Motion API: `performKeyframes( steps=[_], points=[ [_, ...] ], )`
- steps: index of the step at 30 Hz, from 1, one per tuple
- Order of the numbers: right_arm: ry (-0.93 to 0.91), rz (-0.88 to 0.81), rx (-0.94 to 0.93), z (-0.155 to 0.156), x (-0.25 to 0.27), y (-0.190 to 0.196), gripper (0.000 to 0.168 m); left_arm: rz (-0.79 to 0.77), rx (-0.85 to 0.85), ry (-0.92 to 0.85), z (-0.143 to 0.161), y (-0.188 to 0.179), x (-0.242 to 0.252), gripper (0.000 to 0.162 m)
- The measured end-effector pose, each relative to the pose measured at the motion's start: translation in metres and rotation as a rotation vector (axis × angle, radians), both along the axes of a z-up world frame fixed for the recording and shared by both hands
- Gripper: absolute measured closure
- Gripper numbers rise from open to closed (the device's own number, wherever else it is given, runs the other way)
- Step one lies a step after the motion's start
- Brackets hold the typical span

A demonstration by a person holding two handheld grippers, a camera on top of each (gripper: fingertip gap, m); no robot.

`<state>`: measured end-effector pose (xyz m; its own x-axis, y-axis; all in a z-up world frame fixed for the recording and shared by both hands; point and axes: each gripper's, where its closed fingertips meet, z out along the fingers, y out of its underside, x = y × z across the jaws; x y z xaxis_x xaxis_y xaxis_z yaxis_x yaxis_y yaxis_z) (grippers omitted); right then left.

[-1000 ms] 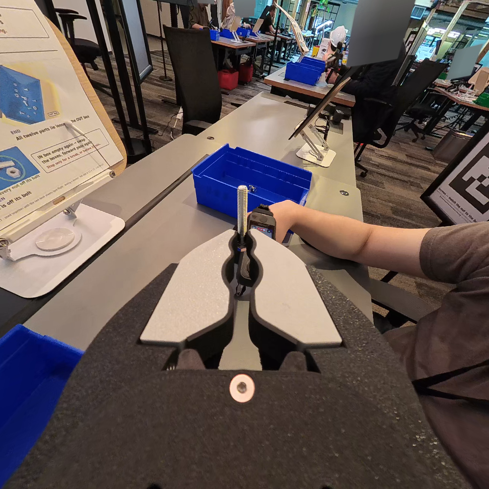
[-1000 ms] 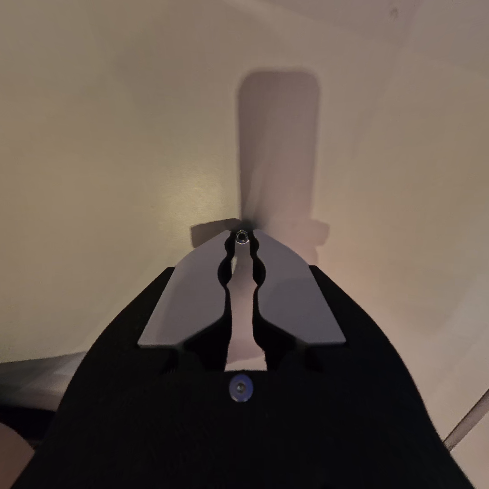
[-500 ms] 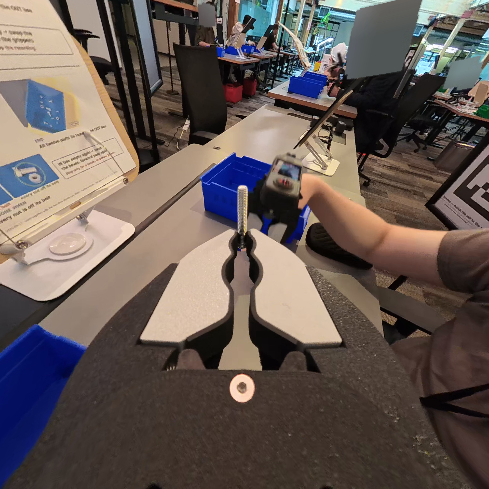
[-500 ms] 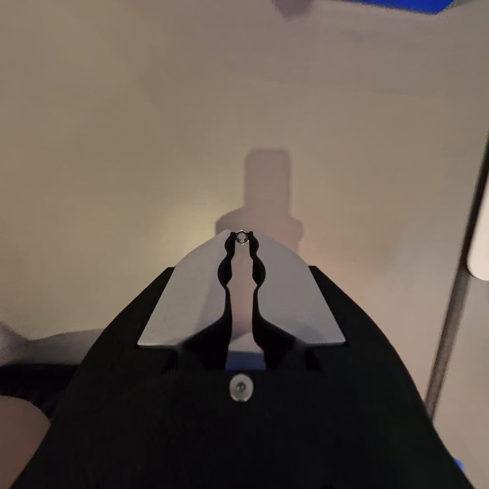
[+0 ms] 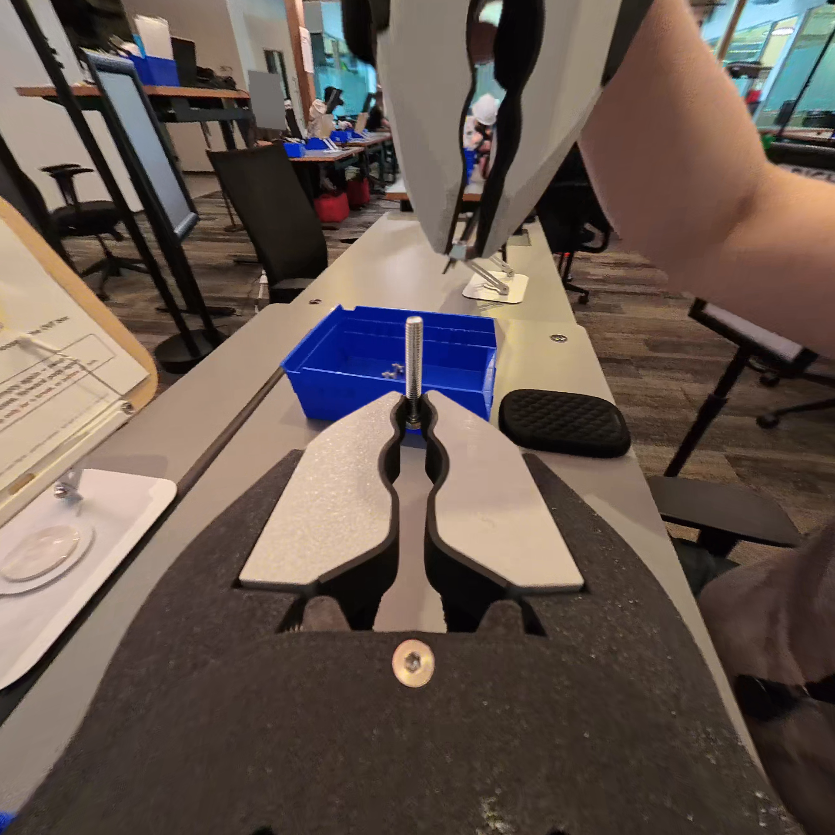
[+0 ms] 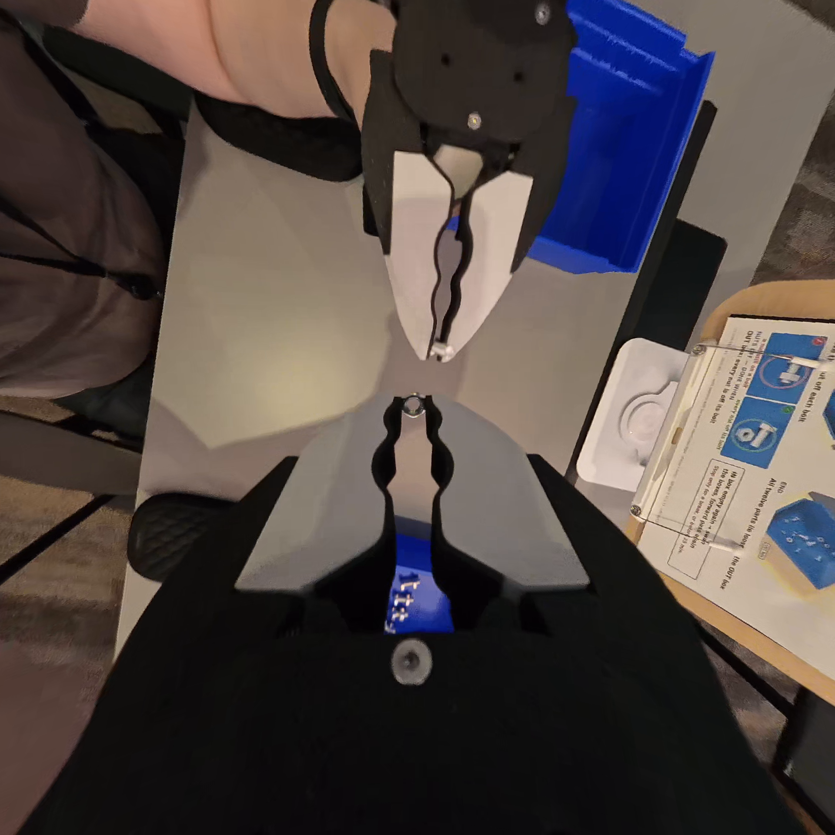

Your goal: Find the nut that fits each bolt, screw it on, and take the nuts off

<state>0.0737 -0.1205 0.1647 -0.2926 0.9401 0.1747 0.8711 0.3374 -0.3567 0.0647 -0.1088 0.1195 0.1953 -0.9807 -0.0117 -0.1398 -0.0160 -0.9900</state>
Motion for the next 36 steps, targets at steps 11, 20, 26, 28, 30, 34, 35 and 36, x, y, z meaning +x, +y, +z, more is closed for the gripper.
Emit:
performKeyframes(
  steps=[11,20,26,28,30,34,35,36],
  points=[
    [-0.123,-0.004,0.009,0.001,-0.018,-0.009,0.157,-0.033,0.015,0.006,0.005,-0.015,0.005,0.157],
    [-0.174,-0.016,0.0,-0.005,-0.018,-0.008,0.157,-0.039,0.026,0.013,0.007,-0.019,0.004,0.157],
    [-0.163,-0.006,-0.01,-0.004,-0.022,-0.01,0.157,-0.031,0.046,0.011,0.009,-0.02,0.003,0.157],
    [-0.157,-0.009,-0.029,-0.003,-0.023,-0.011,0.157,-0.039,0.05,0.003,0.011,-0.021,0.003,0.157],
    [-0.158,-0.024,-0.043,-0.003,-0.022,-0.01,0.157,-0.032,0.056,0.004,0.011,-0.021,0.002,0.157],
    [-0.155,-0.089,-0.047,-0.003,-0.025,-0.005,0.157,0.018,0.07,0.016,0.011,-0.014,0.001,0.157],
    [-0.153,-0.112,-0.046,-0.003,-0.025,-0.003,0.157,0.032,0.067,0.016,0.011,-0.012,0.0,0.157],
    [-0.147,-0.137,-0.05,-0.003,-0.026,-0.001,0.157,0.042,0.065,0.011,0.011,-0.011,-0.001,0.157]
  ],
)
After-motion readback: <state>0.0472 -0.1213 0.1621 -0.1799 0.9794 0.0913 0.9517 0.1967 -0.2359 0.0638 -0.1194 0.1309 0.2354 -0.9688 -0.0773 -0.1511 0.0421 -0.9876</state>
